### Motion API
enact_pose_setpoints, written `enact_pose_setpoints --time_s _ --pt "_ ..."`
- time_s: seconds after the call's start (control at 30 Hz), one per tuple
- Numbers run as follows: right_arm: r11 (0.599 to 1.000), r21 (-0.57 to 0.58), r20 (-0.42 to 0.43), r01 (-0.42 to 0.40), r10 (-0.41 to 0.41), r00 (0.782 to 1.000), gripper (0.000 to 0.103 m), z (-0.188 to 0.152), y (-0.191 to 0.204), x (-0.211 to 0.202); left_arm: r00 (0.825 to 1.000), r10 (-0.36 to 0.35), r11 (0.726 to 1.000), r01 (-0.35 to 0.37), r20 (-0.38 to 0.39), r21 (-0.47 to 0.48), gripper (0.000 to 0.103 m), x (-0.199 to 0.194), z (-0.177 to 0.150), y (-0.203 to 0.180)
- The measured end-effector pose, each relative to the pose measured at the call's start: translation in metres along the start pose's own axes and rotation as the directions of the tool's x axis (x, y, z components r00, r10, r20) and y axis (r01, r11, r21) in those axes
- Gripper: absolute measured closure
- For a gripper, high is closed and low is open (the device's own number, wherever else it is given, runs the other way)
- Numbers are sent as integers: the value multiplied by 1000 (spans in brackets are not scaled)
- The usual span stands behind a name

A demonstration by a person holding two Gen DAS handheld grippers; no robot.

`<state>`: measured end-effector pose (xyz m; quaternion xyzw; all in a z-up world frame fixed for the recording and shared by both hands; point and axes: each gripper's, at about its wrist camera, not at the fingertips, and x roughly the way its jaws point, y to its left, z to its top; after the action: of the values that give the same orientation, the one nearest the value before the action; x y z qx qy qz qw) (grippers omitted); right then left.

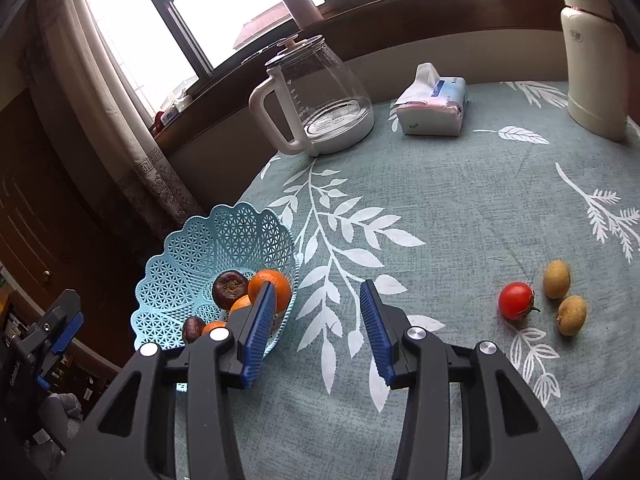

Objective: Organize fruits
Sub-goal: 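Move the right tool to the pile and grasp a small brown round fruit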

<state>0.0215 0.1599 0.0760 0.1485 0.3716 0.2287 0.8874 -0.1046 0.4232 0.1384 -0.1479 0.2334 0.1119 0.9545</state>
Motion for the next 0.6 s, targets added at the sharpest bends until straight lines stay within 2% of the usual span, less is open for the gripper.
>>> enact_pose_setpoints --time_s 0.6 --pt "980 117 35 164 -169 985 59 -9 -94 -41 1000 -26 999 27 -11 42 4 1 -6 -21"
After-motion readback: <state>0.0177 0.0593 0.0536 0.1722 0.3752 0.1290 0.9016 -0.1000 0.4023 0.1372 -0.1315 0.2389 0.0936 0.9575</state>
